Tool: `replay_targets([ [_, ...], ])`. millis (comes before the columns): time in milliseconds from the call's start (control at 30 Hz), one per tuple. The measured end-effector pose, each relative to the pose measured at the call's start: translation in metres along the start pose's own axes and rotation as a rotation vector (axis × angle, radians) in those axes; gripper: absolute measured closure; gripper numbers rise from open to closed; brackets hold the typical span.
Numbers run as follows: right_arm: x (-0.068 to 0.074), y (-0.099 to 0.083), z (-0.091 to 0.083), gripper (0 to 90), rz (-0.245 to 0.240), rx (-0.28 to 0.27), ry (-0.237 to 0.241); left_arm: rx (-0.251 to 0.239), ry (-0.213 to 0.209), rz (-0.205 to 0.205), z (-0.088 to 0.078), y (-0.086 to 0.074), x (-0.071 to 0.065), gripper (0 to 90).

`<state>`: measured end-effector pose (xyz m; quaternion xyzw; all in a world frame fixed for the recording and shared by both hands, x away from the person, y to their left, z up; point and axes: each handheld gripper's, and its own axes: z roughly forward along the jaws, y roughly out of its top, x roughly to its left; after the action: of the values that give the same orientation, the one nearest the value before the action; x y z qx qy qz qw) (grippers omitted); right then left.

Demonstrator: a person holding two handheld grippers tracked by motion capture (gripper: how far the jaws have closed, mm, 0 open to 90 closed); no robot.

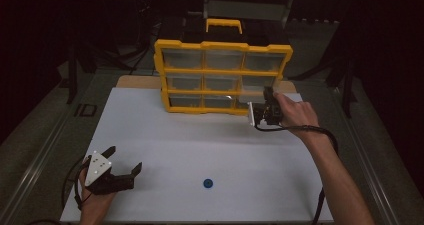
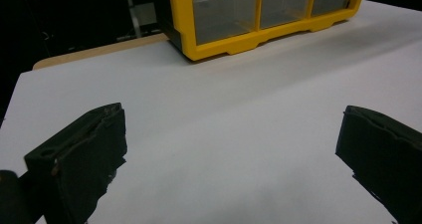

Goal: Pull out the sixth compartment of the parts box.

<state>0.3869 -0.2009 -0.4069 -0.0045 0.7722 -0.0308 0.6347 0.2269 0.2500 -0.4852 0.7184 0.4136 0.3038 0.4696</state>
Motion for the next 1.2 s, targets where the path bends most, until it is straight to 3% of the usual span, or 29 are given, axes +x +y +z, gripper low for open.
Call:
replay_targets([
  [1200, 0.001, -0.003, -0.021, 78.1, -0.025, -0.021, 0.006, 0.000, 0.003, 0.001, 0.000, 0.000, 0.000, 0.0],
])
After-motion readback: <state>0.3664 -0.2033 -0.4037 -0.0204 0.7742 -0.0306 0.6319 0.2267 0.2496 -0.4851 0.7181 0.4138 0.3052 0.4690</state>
